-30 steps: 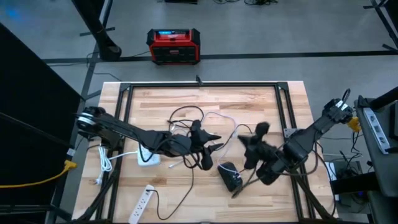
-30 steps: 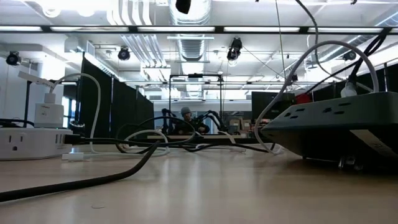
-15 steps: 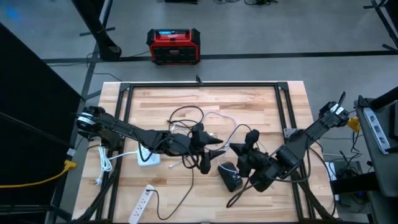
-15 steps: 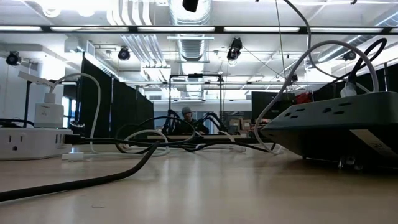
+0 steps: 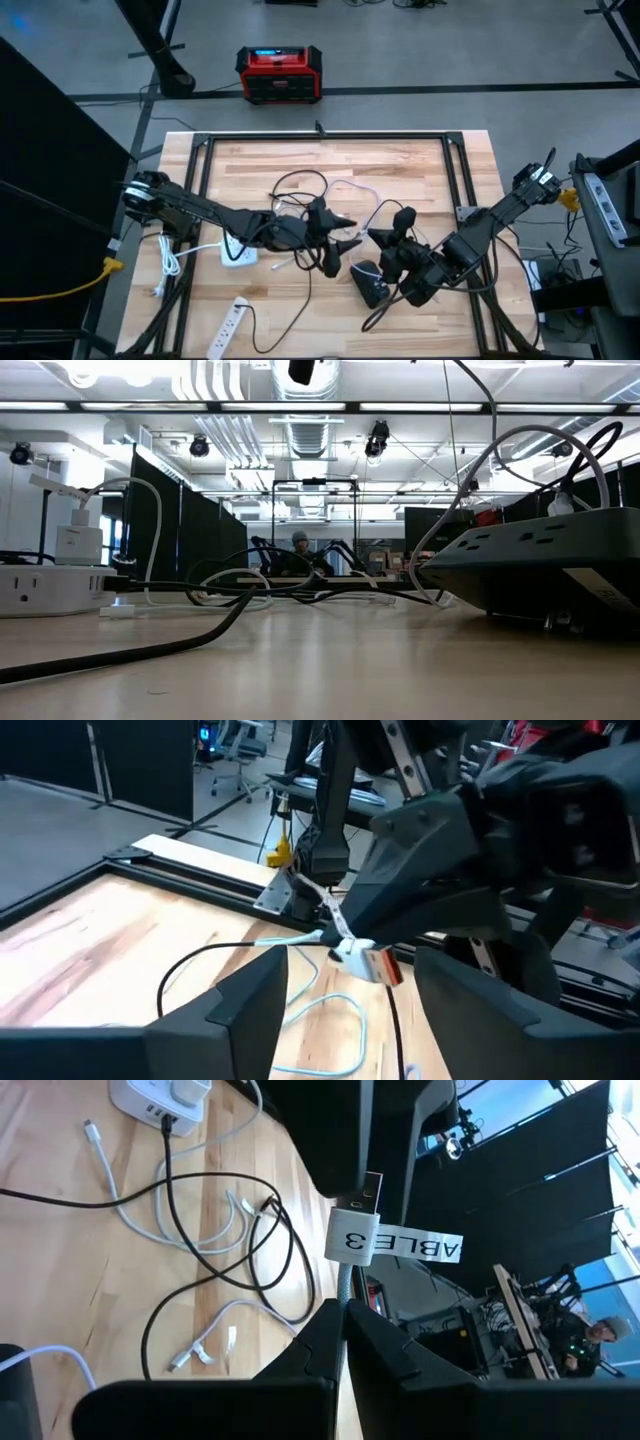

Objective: Insert USB
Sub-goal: Insert the blue charger cable into the top white outlet extension

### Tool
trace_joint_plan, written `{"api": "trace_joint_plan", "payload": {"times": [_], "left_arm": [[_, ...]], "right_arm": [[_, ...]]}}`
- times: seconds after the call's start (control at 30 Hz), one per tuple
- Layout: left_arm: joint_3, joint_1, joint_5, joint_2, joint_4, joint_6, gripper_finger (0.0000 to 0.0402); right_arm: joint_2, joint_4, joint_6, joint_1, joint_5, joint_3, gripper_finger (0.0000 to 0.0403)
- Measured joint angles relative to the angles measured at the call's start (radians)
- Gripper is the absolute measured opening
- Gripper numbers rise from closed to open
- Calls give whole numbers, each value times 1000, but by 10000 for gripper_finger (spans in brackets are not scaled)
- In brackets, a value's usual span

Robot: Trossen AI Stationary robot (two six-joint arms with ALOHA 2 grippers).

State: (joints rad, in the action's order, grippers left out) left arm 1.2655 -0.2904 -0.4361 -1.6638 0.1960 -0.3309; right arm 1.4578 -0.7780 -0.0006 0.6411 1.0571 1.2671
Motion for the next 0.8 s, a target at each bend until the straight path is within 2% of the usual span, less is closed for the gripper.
{"api": "trace_joint_plan", "payload": {"times": [0.23, 0.63, 0.8], "left_arm": [[0, 1, 0, 0, 5, 8, 151], [0, 14, 0, -1, 4, 35, 13], [0, 14, 1, -1, 5, 57, 5]], "right_arm": [[0, 3, 0, 0, -1, 0, 0], [0, 4, 16, 1, -11, 0, 0], [0, 4, 26, 2, -11, 0, 0]]}}
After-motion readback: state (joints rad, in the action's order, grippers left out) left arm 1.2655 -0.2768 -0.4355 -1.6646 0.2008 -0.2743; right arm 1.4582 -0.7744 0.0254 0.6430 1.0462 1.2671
